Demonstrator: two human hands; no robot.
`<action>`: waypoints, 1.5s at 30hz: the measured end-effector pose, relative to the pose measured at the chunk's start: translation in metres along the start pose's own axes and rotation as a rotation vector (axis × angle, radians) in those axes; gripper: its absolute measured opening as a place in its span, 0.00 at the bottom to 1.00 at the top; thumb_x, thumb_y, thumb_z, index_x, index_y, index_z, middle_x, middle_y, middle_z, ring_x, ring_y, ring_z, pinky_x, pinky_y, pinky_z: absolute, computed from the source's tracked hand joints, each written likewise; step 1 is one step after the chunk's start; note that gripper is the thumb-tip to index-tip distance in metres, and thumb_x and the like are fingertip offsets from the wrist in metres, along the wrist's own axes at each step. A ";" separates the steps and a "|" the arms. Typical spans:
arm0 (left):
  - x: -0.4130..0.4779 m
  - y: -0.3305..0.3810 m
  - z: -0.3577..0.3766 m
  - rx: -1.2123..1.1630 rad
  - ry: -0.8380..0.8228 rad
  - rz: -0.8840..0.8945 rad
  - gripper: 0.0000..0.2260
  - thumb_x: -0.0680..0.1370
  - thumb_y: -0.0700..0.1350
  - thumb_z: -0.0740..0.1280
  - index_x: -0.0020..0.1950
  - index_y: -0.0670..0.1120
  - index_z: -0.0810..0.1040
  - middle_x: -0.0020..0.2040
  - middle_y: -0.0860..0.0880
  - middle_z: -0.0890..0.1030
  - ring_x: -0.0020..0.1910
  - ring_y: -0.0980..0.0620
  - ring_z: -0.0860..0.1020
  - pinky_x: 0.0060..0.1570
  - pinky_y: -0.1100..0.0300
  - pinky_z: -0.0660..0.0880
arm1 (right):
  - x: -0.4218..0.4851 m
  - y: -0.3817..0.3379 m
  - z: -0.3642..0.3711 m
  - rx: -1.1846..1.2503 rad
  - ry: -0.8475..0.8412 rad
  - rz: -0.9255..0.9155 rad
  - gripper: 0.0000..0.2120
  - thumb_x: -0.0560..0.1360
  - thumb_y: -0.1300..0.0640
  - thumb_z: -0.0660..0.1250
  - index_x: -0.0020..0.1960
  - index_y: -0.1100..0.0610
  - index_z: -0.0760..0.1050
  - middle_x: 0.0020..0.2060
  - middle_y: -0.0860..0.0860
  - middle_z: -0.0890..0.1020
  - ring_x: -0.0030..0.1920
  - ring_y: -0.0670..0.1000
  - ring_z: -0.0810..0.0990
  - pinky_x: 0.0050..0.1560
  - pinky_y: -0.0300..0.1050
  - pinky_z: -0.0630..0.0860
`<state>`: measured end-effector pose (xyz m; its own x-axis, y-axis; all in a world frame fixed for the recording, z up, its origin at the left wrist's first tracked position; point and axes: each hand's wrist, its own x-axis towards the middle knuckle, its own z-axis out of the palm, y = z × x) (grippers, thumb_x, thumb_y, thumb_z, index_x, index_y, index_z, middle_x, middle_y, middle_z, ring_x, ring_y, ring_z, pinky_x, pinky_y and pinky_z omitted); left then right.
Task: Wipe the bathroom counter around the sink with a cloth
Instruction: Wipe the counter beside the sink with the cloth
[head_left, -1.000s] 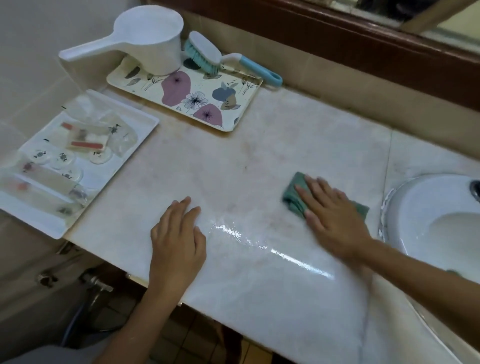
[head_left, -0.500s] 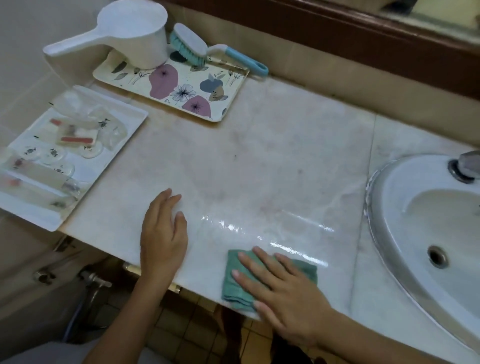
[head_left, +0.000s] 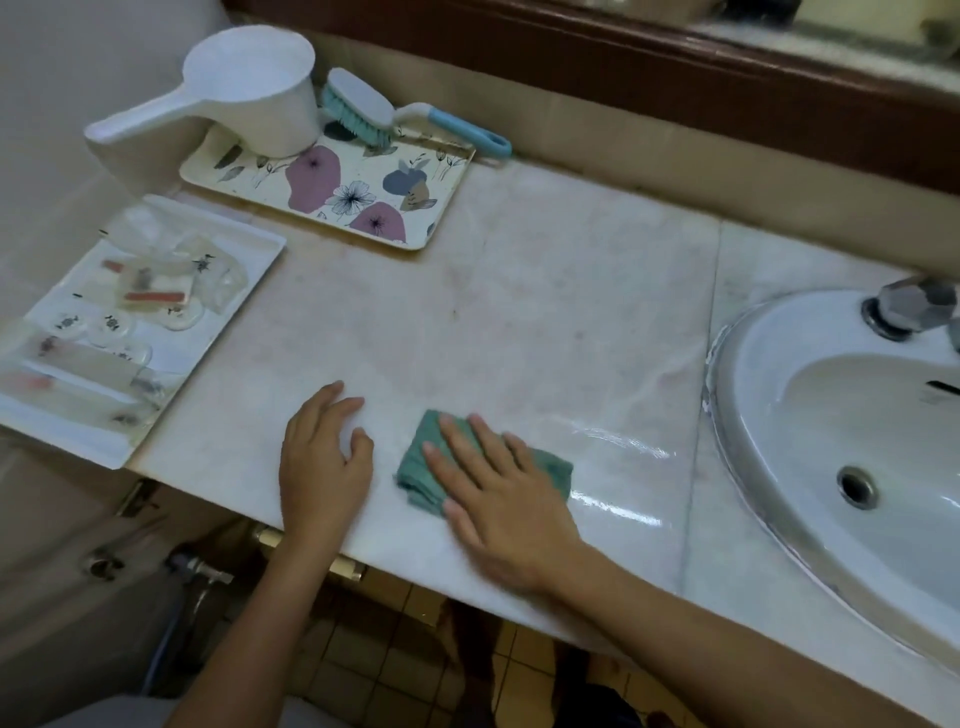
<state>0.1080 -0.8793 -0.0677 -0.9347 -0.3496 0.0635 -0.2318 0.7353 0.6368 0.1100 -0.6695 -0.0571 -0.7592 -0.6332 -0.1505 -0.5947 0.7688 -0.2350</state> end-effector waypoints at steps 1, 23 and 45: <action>-0.001 -0.002 -0.001 -0.017 -0.020 -0.022 0.15 0.77 0.37 0.64 0.64 0.44 0.78 0.71 0.49 0.71 0.69 0.48 0.67 0.66 0.58 0.63 | -0.024 0.004 0.001 -0.022 -0.061 -0.110 0.27 0.82 0.45 0.47 0.79 0.47 0.44 0.78 0.48 0.44 0.78 0.53 0.41 0.74 0.54 0.46; -0.026 0.160 0.138 0.465 -0.649 1.176 0.26 0.80 0.61 0.52 0.78 0.58 0.58 0.80 0.51 0.53 0.79 0.46 0.52 0.71 0.47 0.54 | -0.169 0.185 -0.032 -0.022 0.151 1.062 0.30 0.76 0.39 0.43 0.45 0.55 0.78 0.41 0.52 0.81 0.46 0.60 0.74 0.38 0.50 0.72; -0.106 0.197 0.165 0.404 -0.482 0.653 0.26 0.80 0.58 0.53 0.78 0.57 0.57 0.80 0.48 0.52 0.78 0.43 0.51 0.72 0.43 0.50 | -0.170 0.185 -0.035 -0.024 0.177 1.046 0.26 0.78 0.40 0.45 0.43 0.56 0.74 0.37 0.53 0.80 0.45 0.58 0.74 0.34 0.47 0.66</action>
<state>0.1173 -0.6017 -0.0754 -0.9037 0.4226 -0.0690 0.3922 0.8816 0.2627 0.1202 -0.4166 -0.0410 -0.9228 0.3646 -0.1246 0.3728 0.9266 -0.0496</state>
